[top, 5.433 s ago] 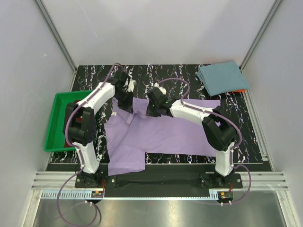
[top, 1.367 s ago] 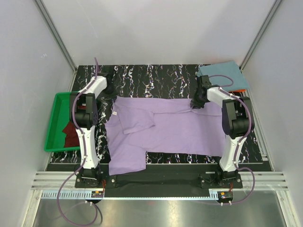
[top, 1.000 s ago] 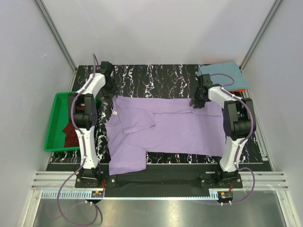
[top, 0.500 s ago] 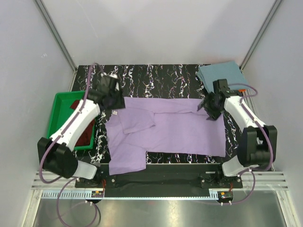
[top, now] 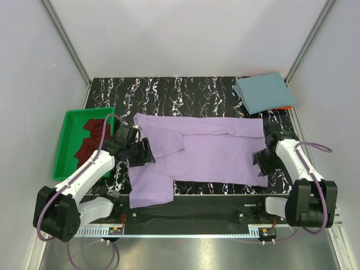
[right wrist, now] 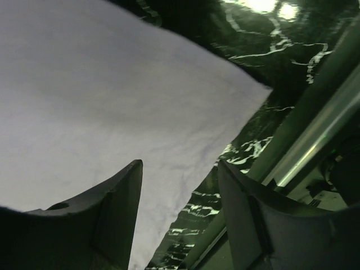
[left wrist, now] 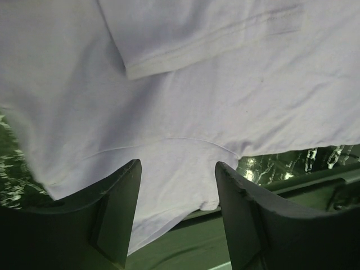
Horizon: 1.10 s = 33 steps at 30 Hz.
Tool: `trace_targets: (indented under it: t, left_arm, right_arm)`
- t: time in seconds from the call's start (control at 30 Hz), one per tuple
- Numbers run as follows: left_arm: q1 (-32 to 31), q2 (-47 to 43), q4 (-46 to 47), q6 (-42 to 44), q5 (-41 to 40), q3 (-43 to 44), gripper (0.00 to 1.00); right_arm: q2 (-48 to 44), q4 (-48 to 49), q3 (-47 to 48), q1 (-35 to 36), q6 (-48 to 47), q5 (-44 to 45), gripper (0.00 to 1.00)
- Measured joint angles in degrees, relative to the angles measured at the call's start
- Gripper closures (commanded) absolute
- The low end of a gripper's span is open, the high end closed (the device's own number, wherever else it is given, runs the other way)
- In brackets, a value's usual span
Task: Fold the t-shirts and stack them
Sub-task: Fold the tshirt
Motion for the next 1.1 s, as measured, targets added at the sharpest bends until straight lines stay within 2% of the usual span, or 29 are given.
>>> trace_targets:
  t: [0.17, 0.37, 0.63, 0.73, 0.87, 1.07, 1.1]
  left_arm:
    - [1.4, 1.8, 2.2, -1.3, 3.3, -3.2, 0.37]
    - [1.4, -2.2, 2.1, -2.2, 2.5, -3.3, 0.34]
    - [1.5, -4.9, -1.3, -9.9, -3.2, -3.2, 0.34]
    - [1.6, -7.8, -2.4, -13.8, -5.7, -3.2, 0.26]
    - [1.6, -10.8, -5.4, -17.5, -10.9, -2.9, 0.27]
    - [1.6, -10.5, -13.4, -25.6, -15.7, -0.6, 0.31]
    - [1.6, -10.3, -15.2, -27.2, -16.1, 0.0, 0.35]
  right_arm:
    - [1.6, -1.1, -4.5, -1.5, 4.9, 2.6, 0.39]
    - [1.2, -0.5, -7.4, -1.9, 11.3, 4.4, 0.39]
    - [2.8, 1.4, -9.9, -2.0, 18.9, 4.5, 0.43]
    - [2.2, 1.3, -10.3, -2.0, 21.7, 5.3, 0.46]
    - [0.8, 1.1, -10.9, -2.0, 24.8, 6.1, 0.48]
    - [0.2, 0.9, -11.0, -2.0, 28.5, 6.9, 0.51]
    - [0.2, 0.9, -11.0, -2.0, 29.1, 6.9, 0.52]
